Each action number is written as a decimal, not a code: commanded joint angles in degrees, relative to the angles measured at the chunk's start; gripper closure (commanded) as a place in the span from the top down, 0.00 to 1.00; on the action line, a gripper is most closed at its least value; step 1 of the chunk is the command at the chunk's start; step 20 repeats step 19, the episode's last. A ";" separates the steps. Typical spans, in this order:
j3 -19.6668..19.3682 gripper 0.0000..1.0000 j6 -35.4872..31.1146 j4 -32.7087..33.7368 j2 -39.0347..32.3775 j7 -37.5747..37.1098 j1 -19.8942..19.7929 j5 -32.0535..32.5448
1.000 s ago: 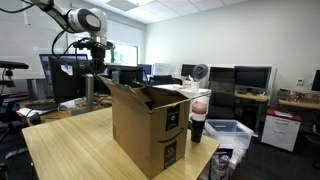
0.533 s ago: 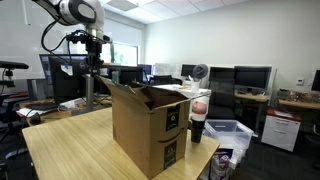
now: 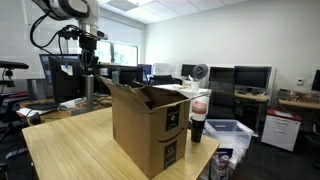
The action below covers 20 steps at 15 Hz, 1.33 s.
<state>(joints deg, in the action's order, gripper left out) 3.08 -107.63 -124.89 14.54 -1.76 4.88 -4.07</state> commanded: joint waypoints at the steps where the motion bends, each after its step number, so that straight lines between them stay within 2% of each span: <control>1: 0.61 0.49 0.67 -1.62 2.33 1.14 0.21 -0.70; 7: 1.87 0.81 1.93 -0.55 1.45 -1.84 0.38 0.38; 10: 3.22 0.96 2.55 0.04 1.16 -7.86 -0.14 2.17; 12: 3.78 1.00 2.50 0.29 1.20 -9.56 0.17 2.09; 15: 4.53 1.00 2.62 0.68 0.95 -11.41 0.31 2.02; 16: 3.88 1.00 1.34 0.08 0.91 -8.99 0.36 1.00; 20: 4.26 1.00 1.38 0.17 0.91 -9.90 0.41 1.03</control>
